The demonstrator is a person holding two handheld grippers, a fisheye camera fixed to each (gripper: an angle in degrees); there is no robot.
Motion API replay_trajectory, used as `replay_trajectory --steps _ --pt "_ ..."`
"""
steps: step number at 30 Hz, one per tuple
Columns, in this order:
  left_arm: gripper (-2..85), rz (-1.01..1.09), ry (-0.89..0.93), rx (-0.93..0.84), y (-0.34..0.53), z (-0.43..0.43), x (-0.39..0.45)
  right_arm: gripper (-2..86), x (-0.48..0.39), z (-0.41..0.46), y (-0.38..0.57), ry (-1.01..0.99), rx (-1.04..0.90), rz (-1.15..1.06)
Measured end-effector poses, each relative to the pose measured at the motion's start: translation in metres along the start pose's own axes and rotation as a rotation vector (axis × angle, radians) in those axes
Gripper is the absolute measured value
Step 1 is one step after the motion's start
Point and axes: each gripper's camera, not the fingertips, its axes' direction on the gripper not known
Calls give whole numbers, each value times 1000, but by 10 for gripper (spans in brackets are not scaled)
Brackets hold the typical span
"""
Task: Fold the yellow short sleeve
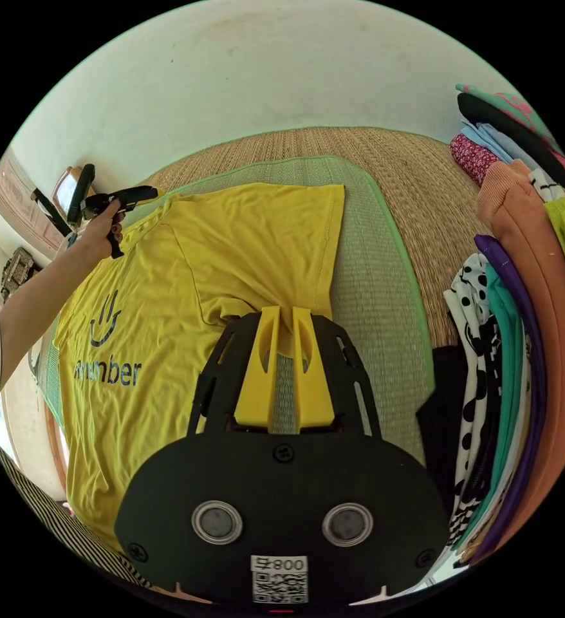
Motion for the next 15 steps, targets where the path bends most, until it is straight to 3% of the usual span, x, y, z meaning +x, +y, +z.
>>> replay_trajectory --steps 4,6,11,15 --pt "12 39 80 17 -5 -2 16 24 12 11 14 -6 25 0" --pt "19 167 138 -27 -9 3 48 19 21 15 18 -33 29 16" --pt "9 266 -92 -179 -20 42 93 11 36 28 32 -53 26 1" --pt "4 155 -53 -149 -38 51 94 7 51 34 40 -78 26 19"
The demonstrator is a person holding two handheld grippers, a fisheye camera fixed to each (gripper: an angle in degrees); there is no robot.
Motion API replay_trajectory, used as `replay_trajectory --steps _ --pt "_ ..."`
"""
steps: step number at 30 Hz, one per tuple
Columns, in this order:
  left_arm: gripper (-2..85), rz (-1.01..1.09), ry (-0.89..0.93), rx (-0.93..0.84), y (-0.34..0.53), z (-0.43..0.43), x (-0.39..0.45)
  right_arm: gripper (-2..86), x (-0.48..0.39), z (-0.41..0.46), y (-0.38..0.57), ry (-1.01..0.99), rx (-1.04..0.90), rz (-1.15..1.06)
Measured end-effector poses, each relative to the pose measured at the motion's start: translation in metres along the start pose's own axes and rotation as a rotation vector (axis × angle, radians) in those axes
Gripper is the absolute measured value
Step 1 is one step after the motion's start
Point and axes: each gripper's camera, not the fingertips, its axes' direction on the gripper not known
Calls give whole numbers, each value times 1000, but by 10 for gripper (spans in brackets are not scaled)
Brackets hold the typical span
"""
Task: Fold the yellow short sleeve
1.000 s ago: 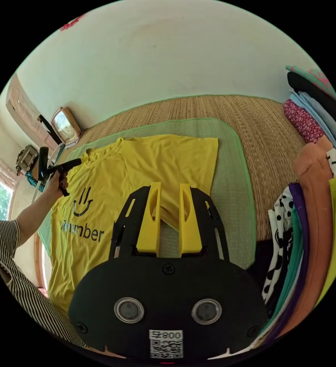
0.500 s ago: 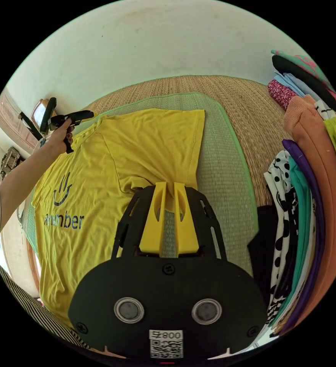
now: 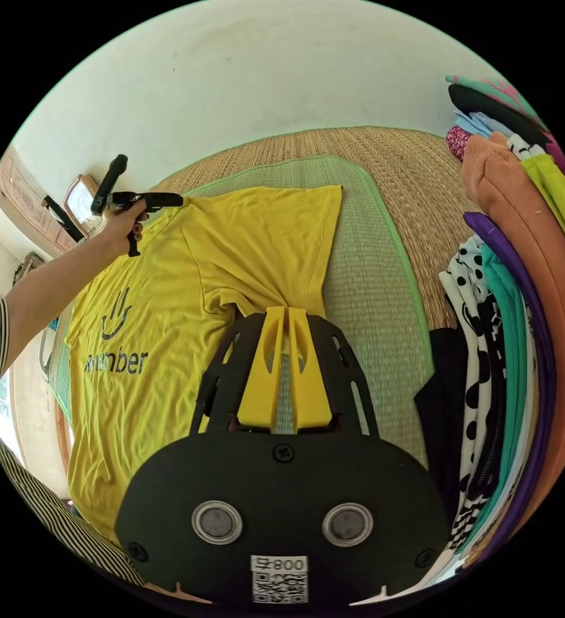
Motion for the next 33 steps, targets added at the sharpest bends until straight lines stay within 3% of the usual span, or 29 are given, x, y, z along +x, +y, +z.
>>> replay_trajectory --steps 7,11,15,17,20,24,28,33 --pt "3 9 62 97 0 -9 26 5 27 13 12 -71 17 38" --pt "4 142 270 72 -1 7 65 5 37 18 17 -71 34 45" --pt "6 214 117 -70 -16 47 101 5 42 24 18 -45 29 43" --pt "8 195 126 -21 -21 47 105 5 47 25 20 -34 51 55" --pt "16 246 248 50 -26 42 121 8 53 26 22 -72 75 60" --pt "56 375 350 -9 -39 65 165 14 58 33 20 -106 49 45" --pt "70 460 346 -59 -55 94 203 19 62 39 22 -132 43 45" --pt "29 560 189 -88 -60 124 231 21 63 42 22 -148 51 42"
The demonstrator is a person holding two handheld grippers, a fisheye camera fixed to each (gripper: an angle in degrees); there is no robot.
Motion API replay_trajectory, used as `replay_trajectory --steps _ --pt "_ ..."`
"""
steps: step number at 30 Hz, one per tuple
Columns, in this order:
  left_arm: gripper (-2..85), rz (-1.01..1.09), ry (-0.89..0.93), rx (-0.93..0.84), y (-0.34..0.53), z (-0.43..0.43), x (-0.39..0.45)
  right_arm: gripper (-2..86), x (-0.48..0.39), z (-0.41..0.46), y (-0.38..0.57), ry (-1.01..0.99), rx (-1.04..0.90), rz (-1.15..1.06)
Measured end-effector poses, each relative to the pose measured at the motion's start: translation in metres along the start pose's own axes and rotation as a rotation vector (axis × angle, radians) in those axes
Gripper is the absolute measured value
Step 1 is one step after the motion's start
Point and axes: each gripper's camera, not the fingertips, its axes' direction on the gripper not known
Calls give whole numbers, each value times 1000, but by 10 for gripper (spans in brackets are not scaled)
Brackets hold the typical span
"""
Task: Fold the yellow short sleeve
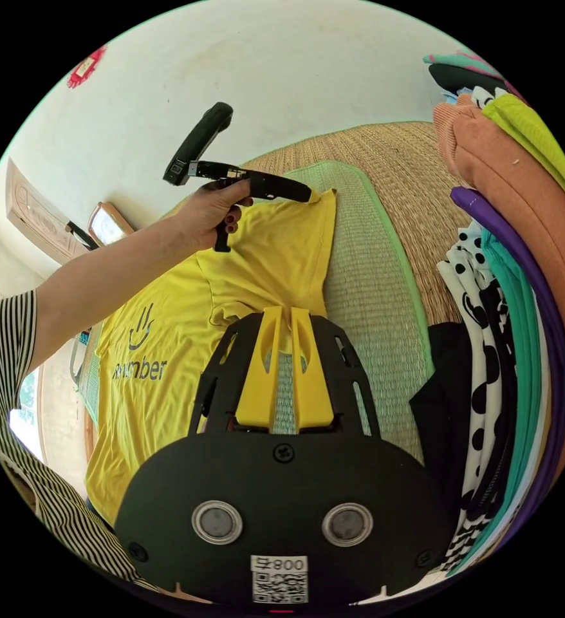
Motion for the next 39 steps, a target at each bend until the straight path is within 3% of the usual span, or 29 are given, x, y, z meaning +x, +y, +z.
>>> replay_trajectory --steps 8,14,19,25,29,34,39 --pt "9 -51 -54 137 6 -7 -14 13 -8 -4 -4 18 55 -4" --pt "10 -74 -102 30 23 37 -29 3 -10 12 -12 87 -26 46" --pt "15 -151 -9 172 57 29 -53 1 -18 16 -17 71 -24 58" --pt "10 -167 -47 245 129 13 -74 1 -28 19 -24 45 -23 78" --pt "4 -228 -79 35 170 58 -105 1 -45 23 -30 82 -26 69" --pt "3 -269 -46 175 217 44 -123 0 -56 23 -36 57 -18 80" --pt "3 -300 53 220 324 26 -123 1 -68 15 -40 23 64 105"
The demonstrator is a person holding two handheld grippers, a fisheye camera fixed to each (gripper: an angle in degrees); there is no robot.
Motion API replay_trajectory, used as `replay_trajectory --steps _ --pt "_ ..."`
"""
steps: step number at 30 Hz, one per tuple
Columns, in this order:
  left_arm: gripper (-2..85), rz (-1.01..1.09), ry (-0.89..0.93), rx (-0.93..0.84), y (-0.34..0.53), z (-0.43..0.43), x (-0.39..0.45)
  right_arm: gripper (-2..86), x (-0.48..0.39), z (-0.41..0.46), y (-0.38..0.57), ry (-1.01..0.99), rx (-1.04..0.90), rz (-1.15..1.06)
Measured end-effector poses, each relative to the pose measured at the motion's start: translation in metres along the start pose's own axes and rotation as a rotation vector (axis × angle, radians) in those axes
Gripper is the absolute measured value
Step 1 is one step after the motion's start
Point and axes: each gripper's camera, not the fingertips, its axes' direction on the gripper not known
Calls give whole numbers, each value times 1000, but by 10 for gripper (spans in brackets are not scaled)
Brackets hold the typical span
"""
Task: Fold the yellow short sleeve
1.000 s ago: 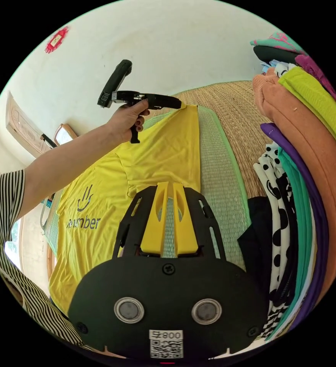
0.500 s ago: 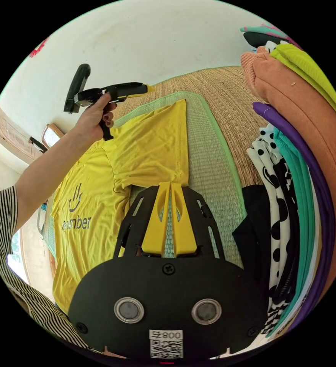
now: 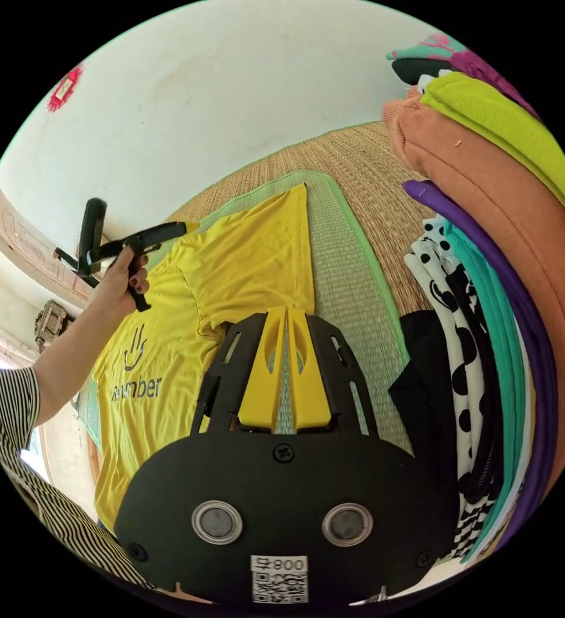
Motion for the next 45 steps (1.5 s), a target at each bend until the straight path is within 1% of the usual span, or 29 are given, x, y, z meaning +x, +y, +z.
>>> replay_trajectory --steps 2,4,6,7,9,10,12,13,15,19,21,23,24,26,27,29,30,32,34,37,40,41,43,45 --pt "3 -48 21 -33 46 -13 -12 1 -6 2 -2 6 -4 5" --pt "4 -120 -1 -66 95 -29 -25 1 -10 10 -4 16 -43 3" --pt "4 -263 9 -97 166 -53 -44 1 -14 13 -8 -11 -53 -8" --pt "5 -297 4 -97 184 -60 -49 1 -17 15 -11 -28 -61 -11" --pt "7 -476 -56 -85 255 -89 -69 1 -16 17 -14 -86 -67 1" --pt "7 -523 -69 -71 272 -98 -75 1 -13 17 -15 -140 -63 28" --pt "13 -707 -126 15 339 -131 -99 1 -9 17 -16 -215 -49 70" --pt "15 -746 -150 42 354 -139 -104 1 -10 17 -17 -237 -40 85" --pt "26 -904 -209 157 412 -168 -131 1 -19 13 -20 -223 -22 94" --pt "48 -1047 -258 315 481 -195 -177 2 -58 2 -34 -169 19 69" --pt "58 -1134 -272 413 522 -207 -208 3 -85 -2 -43 -180 17 22" --pt "65 -1198 -243 486 554 -211 -235 4 -135 1 -55 -202 -6 -107" --pt "68 -1241 -220 528 573 -211 -253 5 -148 4 -58 -206 -27 -138" --pt "71 -1284 -170 554 598 -206 -281 8 -204 23 -66 -259 -89 -247" --pt "68 -1291 -137 559 610 -201 -297 9 -218 29 -68 -277 -105 -277" --pt "56 -1275 -112 530 624 -194 -318 13 -274 56 -72 -336 -183 -364" --pt "44 -1274 -129 519 633 -192 -326 14 -288 63 -73 -358 -201 -386" --pt "26 -1242 -123 521 647 -191 -334 18 -345 91 -75 -421 -259 -476" --pt "19 -1211 -156 565 666 -193 -332 20 -390 111 -76 -452 -296 -556" --pt "13 -1190 -132 627 703 -185 -333 26 -467 151 -76 -495 -366 -695" --pt "12 -1173 -90 631 735 -168 -349 37 -541 191 -71 -496 -454 -828" --pt "13 -1144 -76 676 747 -164 -355 40 -567 206 -69 -476 -487 -872" --pt "15 -1124 -37 711 764 -159 -366 41 -601 223 -65 -449 -515 -934" --pt "21 -1075 32 751 783 -151 -380 35 -629 236 -62 -412 -498 -980"
